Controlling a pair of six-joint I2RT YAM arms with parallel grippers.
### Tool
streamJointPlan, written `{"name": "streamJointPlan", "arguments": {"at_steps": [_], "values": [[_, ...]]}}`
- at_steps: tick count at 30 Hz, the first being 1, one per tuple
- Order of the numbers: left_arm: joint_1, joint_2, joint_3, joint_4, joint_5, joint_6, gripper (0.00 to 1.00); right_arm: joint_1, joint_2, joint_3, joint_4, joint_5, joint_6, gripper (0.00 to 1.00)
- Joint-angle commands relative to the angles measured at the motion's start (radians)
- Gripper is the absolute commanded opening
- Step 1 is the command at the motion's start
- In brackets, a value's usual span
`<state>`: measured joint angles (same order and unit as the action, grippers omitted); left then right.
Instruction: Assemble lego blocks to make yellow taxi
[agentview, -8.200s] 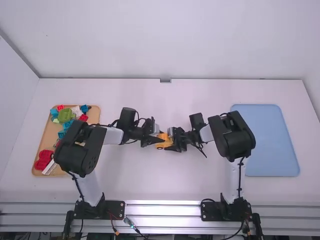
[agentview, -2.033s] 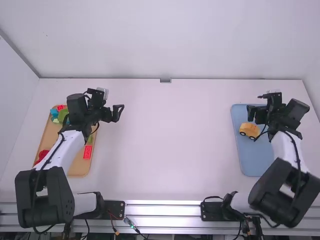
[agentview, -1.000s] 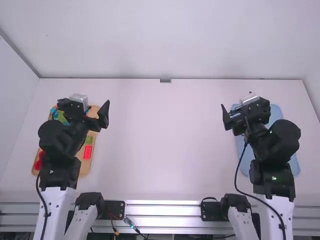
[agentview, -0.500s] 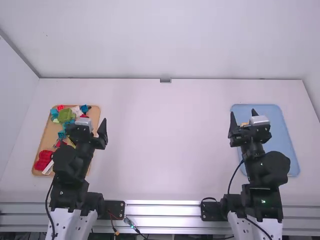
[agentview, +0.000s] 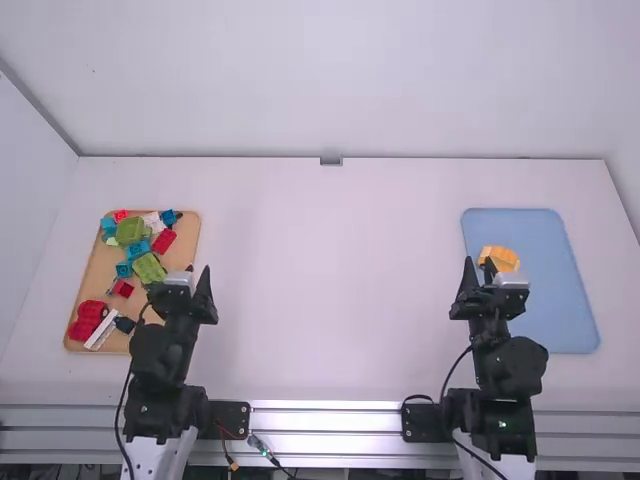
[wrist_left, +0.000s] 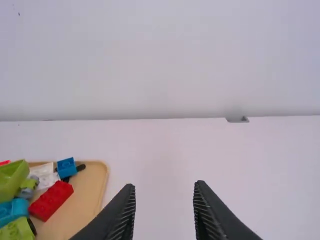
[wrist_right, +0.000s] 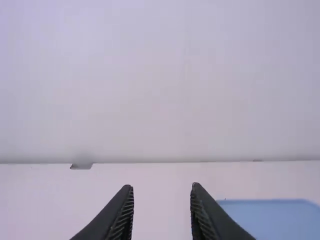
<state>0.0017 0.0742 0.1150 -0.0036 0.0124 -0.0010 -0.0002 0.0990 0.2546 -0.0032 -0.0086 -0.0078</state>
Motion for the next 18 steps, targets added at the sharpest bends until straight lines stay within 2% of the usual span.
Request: {"name": "streamJointPlan", "arguments": {"at_steps": [1, 6, 15, 18], "values": [[-0.002, -0.051, -0.045, 0.004, -0.012, 0.001, 0.27, 0.000, -0.051, -0.047, 0.003, 0.009, 0.008, 0.26], [-0.002, -0.074, -0.115, 0.004, -0.012, 0.001, 0.19, 0.000, -0.099, -0.131, 0.003, 0.009, 0.008, 0.18], [-0.002, -0.074, -0.115, 0.004, -0.012, 0.001, 0.07, 0.000, -0.099, -0.249, 0.003, 0.009, 0.008, 0.06], [-0.002, -0.074, -0.115, 0.004, -0.012, 0.001, 0.04, 0.000, -0.099, -0.255, 0.003, 0.009, 0.008, 0.03]]}}
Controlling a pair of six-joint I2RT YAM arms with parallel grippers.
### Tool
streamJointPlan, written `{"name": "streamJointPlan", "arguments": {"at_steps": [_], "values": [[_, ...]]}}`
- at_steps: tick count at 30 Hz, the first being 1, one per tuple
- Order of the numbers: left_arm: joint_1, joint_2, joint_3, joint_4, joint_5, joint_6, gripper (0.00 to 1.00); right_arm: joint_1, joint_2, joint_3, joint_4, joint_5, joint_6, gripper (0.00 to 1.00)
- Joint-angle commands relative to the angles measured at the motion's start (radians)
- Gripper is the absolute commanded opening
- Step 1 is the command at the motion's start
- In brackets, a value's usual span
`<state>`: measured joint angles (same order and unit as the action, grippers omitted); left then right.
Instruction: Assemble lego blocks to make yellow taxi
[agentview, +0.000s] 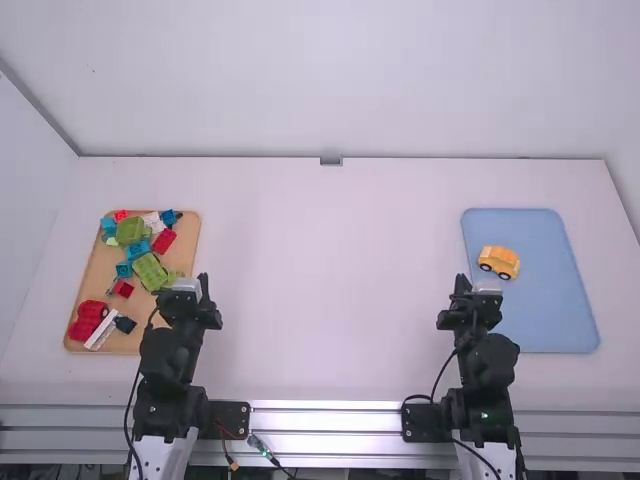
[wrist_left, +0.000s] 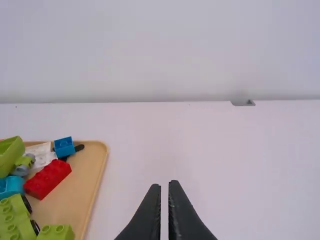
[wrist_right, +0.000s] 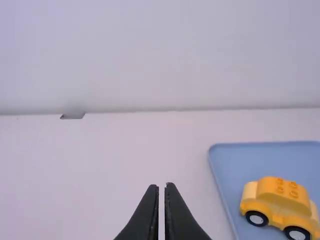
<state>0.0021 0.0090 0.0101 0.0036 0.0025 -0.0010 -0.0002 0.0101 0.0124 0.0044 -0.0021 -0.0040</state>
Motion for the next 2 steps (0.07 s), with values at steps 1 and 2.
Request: {"name": "streamJointPlan", "arguments": {"at_steps": [1, 2], "values": [[-0.002, -0.009, -0.010, -0.004, -0.002, 0.001, 0.03, 0.000, -0.010, -0.012, -0.004, 0.002, 0.004, 0.03], [-0.002, -0.009, -0.010, -0.004, -0.002, 0.001, 0.02, 0.000, -0.010, -0.012, -0.004, 0.002, 0.004, 0.02]]}}
